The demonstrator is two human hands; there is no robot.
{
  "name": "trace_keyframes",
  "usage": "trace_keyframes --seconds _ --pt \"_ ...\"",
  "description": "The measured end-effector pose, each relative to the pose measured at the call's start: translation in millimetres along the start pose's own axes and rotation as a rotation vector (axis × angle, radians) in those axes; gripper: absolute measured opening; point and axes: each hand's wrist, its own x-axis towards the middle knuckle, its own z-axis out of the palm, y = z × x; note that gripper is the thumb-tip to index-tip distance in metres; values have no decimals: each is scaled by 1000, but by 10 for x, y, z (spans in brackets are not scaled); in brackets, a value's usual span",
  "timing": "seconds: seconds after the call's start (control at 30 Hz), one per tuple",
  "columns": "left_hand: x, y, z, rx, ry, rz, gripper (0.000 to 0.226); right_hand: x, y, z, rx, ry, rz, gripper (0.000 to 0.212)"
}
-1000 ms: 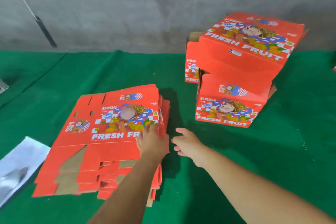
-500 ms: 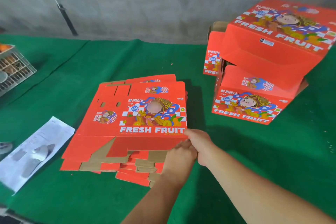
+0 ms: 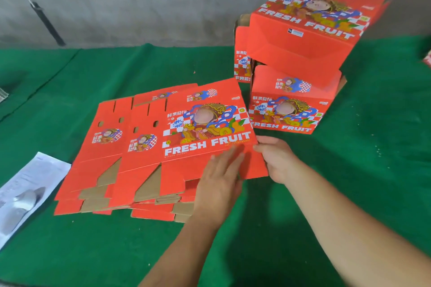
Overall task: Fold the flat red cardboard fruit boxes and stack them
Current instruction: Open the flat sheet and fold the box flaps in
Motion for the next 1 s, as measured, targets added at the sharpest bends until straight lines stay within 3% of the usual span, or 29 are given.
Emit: trace_keyframes --seconds 0.13,0.23,0.3,0.4,0.5,0.53,0.63,0.7,0.8,0.9,1.0 --pt "-139 -439 -145 289 -258 -532 103 -10 -31 -454 52 73 -17 31" --pt "-211 -630 -262 130 -375 -800 135 -55 34 -561 40 60 -55 29" --pt "-267 -676 -288 29 -366 -854 141 -73 92 -544 33 62 -67 30" --pt "-311 -656 -326 -94 -207 -778 121 -125 139 -496 45 86 -85 34" --pt "-287 -593 -337 -166 8 -564 57 -221 125 -453 52 83 -113 36" --pt "-267 -562 -352 -184 57 -536 45 -251 118 -445 61 65 -116 37" --pt "-224 -494 -391 -197 95 -541 50 -333 81 -403 181 -9 -99 39" --pt "-211 -498 -406 -59 30 -543 53 -370 52 -380 315 -28 -112 39" --pt "-122 -565 -467 112 -96 -497 37 -431 -38 -401 488 -25 -180 39" --pt "57 -455 -508 223 -179 -373 45 -497 -155 -418 588 -36 -245 43" --pt "295 -152 -496 206 -167 -339 50 -547 -171 -289 215 27 -352 64"
